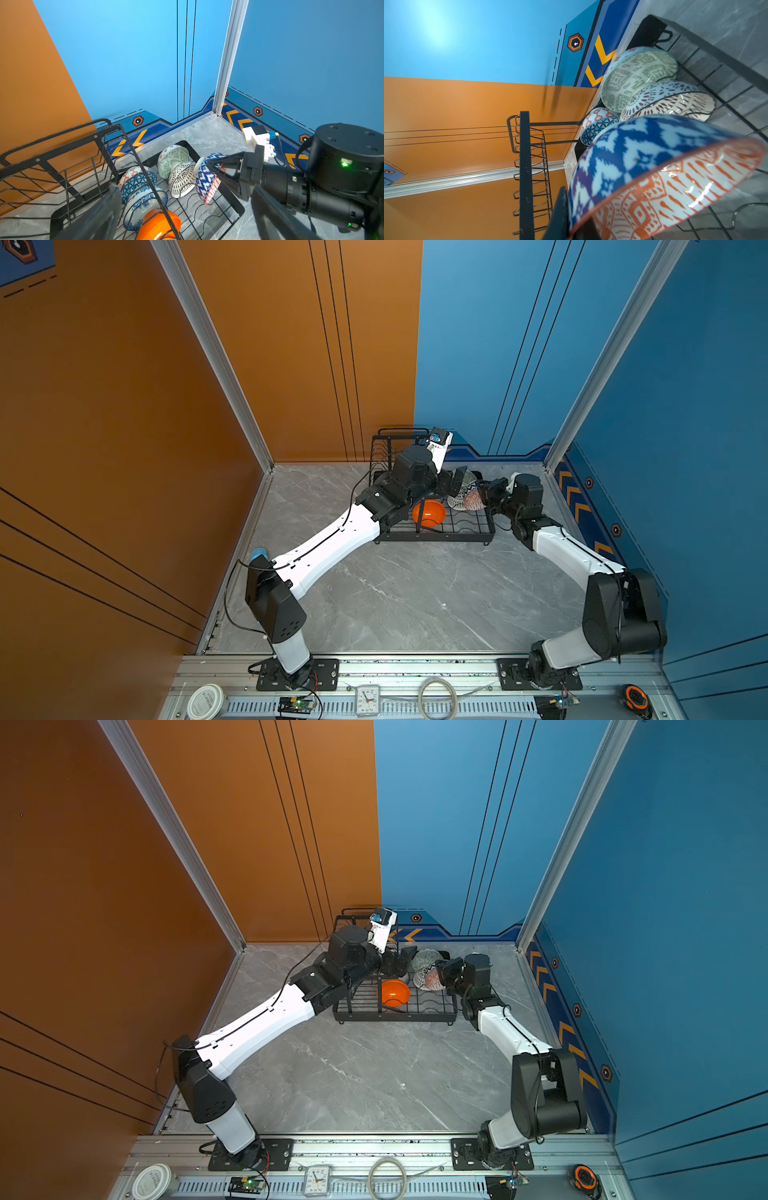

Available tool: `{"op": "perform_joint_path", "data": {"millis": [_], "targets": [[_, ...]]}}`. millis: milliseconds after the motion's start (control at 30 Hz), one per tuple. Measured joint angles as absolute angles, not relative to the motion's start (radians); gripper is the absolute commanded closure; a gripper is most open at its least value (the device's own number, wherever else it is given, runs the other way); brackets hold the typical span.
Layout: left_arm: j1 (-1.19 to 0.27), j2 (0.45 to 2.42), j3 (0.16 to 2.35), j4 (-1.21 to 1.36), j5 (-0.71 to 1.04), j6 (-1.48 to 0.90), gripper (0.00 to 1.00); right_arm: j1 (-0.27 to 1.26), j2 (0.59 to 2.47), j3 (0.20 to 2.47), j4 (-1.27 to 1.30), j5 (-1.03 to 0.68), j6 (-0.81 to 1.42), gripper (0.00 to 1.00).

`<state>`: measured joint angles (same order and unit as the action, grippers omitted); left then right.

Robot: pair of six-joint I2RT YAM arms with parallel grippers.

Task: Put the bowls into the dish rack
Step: 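Carry the orange-patterned bowl toward the rack slot with the right gripper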

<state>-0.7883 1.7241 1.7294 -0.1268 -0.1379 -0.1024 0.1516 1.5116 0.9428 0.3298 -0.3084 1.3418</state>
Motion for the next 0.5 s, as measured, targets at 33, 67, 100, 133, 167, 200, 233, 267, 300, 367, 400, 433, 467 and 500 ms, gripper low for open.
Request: {"op": "perform_joint_path", "data": {"millis": [33, 67, 100, 133, 167, 200, 233, 267, 300, 367, 400, 433, 467, 500], "targets": [[-0.786, 1.729, 1.731, -0.127, -0.133, -0.102, 0.02, 0.158, 1.515, 0.932, 0.336, -0.305, 1.341, 1.0], [-0.784, 1.734, 1.732, -0.127, -0.128, -0.102, 0.02, 0.165, 1.517, 0.918, 0.342, -0.3, 1.341, 1.0], [-0.783, 1.739, 1.732, -0.128, -0.125, -0.102, 0.02, 0.17, 1.517, 0.907, 0.347, -0.294, 1.342, 1.0], [-0.781, 1.743, 1.732, -0.128, -0.122, -0.103, 0.02, 0.175, 1.519, 0.894, 0.358, -0.29, 1.342, 1.0], [-0.781, 1.747, 1.733, -0.128, -0.118, -0.103, 0.02, 0.18, 1.522, 0.881, 0.374, -0.284, 1.342, 1.0], [-0.781, 1.75, 1.733, -0.129, -0.114, -0.103, 0.02, 0.184, 1.526, 0.869, 0.387, -0.282, 1.342, 1.0], [-0.78, 1.751, 1.733, -0.131, -0.11, -0.103, 0.02, 0.188, 1.531, 0.858, 0.403, -0.278, 1.343, 1.0], [-0.78, 1.751, 1.733, -0.132, -0.107, -0.104, 0.02, 0.192, 1.538, 0.846, 0.421, -0.271, 1.344, 1.0], [-0.779, 1.751, 1.733, -0.132, -0.104, -0.104, 0.02, 0.195, 1.544, 0.837, 0.436, -0.265, 1.347, 1.0], [-0.779, 1.751, 1.733, -0.132, -0.102, -0.104, 0.02, 0.197, 1.565, 0.823, 0.467, -0.255, 1.354, 1.0], [-0.779, 1.751, 1.733, -0.132, -0.1, -0.106, 0.02, 0.197, 1.577, 0.816, 0.486, -0.25, 1.358, 1.0], [-0.779, 1.751, 1.733, -0.132, -0.099, -0.107, 0.02, 0.197, 1.589, 0.811, 0.504, -0.246, 1.361, 1.0], [-0.778, 1.751, 1.734, -0.132, -0.098, -0.107, 0.02, 0.197, 1.6, 0.807, 0.52, -0.242, 1.362, 1.0], [-0.778, 1.751, 1.734, -0.132, -0.094, -0.107, 0.02, 0.197, 1.614, 0.802, 0.54, -0.238, 1.365, 1.0]]}}
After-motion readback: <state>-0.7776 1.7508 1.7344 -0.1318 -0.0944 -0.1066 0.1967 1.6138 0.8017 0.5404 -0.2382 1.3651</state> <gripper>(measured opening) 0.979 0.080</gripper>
